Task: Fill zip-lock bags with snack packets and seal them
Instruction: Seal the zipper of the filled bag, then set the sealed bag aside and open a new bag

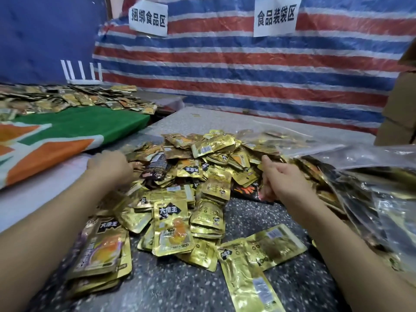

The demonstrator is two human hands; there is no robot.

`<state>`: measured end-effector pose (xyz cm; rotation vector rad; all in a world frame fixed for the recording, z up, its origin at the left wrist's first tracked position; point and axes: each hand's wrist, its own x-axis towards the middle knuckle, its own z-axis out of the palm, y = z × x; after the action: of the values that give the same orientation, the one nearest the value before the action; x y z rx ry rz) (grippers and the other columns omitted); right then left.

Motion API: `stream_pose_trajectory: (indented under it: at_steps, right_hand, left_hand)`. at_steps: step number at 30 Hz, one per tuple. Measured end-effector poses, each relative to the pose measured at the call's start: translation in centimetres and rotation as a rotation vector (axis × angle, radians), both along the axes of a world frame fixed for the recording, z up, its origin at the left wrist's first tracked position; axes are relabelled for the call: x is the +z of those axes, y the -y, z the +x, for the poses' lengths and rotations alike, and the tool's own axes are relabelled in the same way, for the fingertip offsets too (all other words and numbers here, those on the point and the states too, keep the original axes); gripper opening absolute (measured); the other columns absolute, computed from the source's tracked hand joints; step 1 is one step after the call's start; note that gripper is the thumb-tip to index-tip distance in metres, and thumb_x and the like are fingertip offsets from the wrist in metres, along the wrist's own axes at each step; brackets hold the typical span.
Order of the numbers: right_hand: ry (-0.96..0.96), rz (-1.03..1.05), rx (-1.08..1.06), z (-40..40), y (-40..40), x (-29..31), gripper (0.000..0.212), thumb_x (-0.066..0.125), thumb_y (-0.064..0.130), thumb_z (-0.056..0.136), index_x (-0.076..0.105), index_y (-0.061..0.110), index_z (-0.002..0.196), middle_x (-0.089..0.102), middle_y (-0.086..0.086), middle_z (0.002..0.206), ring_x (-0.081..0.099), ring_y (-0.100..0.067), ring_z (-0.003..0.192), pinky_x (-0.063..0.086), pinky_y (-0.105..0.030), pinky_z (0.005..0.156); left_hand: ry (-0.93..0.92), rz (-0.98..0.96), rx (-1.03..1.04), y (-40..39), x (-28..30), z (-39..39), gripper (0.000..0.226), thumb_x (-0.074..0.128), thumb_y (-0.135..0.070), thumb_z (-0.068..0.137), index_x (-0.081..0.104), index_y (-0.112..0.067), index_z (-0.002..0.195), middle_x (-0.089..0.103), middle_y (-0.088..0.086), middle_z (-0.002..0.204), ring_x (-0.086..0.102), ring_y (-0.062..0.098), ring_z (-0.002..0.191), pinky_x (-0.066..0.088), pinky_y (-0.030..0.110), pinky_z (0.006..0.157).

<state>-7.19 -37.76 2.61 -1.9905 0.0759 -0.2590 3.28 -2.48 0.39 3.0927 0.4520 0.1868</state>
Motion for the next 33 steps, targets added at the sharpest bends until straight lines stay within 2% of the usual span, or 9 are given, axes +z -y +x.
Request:
stream_pose_trajectory:
  at_steps: [4, 6, 12, 15, 19, 22, 25, 27, 33]
  right_hand:
    - [-0.07, -0.01, 0.113, 0.1, -0.4, -0.9, 0.023, 0.053, 0.022, 0.102, 0.061, 0.007, 0.086, 0.068, -0.005, 0.072, 0.063, -0.011, 0.057, 0.046, -0.024, 0.051]
    - [-0.082, 0.004, 0.13, 0.1, -0.5, -0.9, 0.011, 0.055, 0.015, 0.101, 0.06, 0.007, 0.095, 0.067, -0.008, 0.082, 0.064, -0.01, 0.058, 0.046, -0.023, 0.051]
    - [-0.112, 0.029, 0.163, -0.2, -0.7, -0.3, 0.023, 0.054, 0.024, 0.102, 0.062, 0.005, 0.092, 0.068, -0.005, 0.077, 0.063, -0.011, 0.058, 0.047, -0.026, 0.054]
    - [-0.107, 0.004, 0.181, -0.5, -0.9, -0.2, 0.025, 0.054, 0.025, 0.102, 0.064, 0.006, 0.089, 0.068, -0.003, 0.073, 0.063, -0.011, 0.058, 0.048, -0.027, 0.057]
    - [-0.098, -0.013, 0.209, -0.7, -1.0, -0.1, 0.027, 0.053, 0.026, 0.102, 0.063, 0.005, 0.088, 0.068, -0.002, 0.072, 0.063, -0.011, 0.058, 0.048, -0.028, 0.058]
    - [-0.07, 0.004, 0.191, -0.5, -1.0, 0.0, 0.03, 0.054, 0.026, 0.102, 0.064, 0.005, 0.084, 0.067, -0.001, 0.067, 0.062, -0.011, 0.057, 0.048, -0.027, 0.057]
    - [-0.047, 0.076, 0.194, -0.4, -0.9, 0.3, 0.034, 0.055, 0.029, 0.101, 0.065, 0.004, 0.08, 0.065, -0.002, 0.062, 0.061, -0.013, 0.055, 0.047, -0.026, 0.054]
    - [-0.047, 0.097, 0.211, -0.5, -0.9, 0.5, 0.036, 0.056, 0.031, 0.101, 0.065, 0.004, 0.078, 0.064, -0.003, 0.062, 0.06, -0.014, 0.055, 0.047, -0.024, 0.053]
    - [-0.057, 0.085, 0.225, -0.7, -0.8, 0.4, 0.036, 0.055, 0.031, 0.101, 0.065, 0.004, 0.079, 0.065, -0.001, 0.061, 0.061, -0.013, 0.056, 0.048, -0.027, 0.055]
  left_hand:
    - [-0.163, -0.145, 0.171, -3.1, -2.2, 0.5, 0.077, 0.044, -0.058, 0.095, 0.028, -0.009, 0.151, 0.026, 0.028, 0.155, 0.035, 0.046, 0.137, 0.034, 0.052, 0.112]
    - [-0.179, -0.155, 0.155, -3.6, -2.6, 0.8, 0.078, 0.042, -0.054, 0.098, 0.018, -0.005, 0.154, 0.027, 0.025, 0.156, 0.034, 0.043, 0.139, 0.034, 0.047, 0.113]
    - [-0.117, -0.096, -0.032, -4.6, -2.6, 1.1, 0.044, 0.055, -0.045, 0.097, 0.067, -0.006, 0.114, 0.069, 0.012, 0.111, 0.062, 0.028, 0.103, 0.05, 0.032, 0.089]
    - [-0.029, -0.151, -0.036, -4.2, -2.6, 0.6, 0.033, 0.053, -0.033, 0.1, 0.067, -0.003, 0.104, 0.068, 0.012, 0.099, 0.063, 0.03, 0.095, 0.046, 0.029, 0.076]
    - [0.174, -0.333, -0.019, -2.3, -0.6, -1.6, 0.036, 0.03, -0.021, 0.108, 0.057, -0.005, 0.126, 0.065, 0.01, 0.124, 0.064, 0.026, 0.108, 0.048, 0.035, 0.088]
    - [0.483, -0.417, -0.138, 0.3, 1.3, -2.2, 0.032, 0.035, -0.015, 0.105, 0.059, 0.003, 0.115, 0.065, 0.027, 0.104, 0.06, 0.037, 0.085, 0.047, 0.041, 0.071]
    - [0.686, -0.368, -0.355, 5.7, 3.7, -3.9, 0.026, 0.036, -0.018, 0.104, 0.06, -0.01, 0.103, 0.064, 0.014, 0.078, 0.057, 0.031, 0.064, 0.046, 0.037, 0.055]
    - [0.783, -0.367, -0.472, 9.0, 4.9, -4.8, 0.024, 0.038, -0.017, 0.105, 0.056, -0.012, 0.089, 0.052, 0.003, 0.062, 0.048, 0.02, 0.053, 0.033, 0.032, 0.045]
    - [0.738, -0.285, -0.518, 10.3, 2.9, -4.0, 0.021, 0.045, -0.001, 0.099, 0.062, 0.0, 0.111, 0.068, 0.024, 0.09, 0.063, 0.04, 0.078, 0.052, 0.051, 0.066]
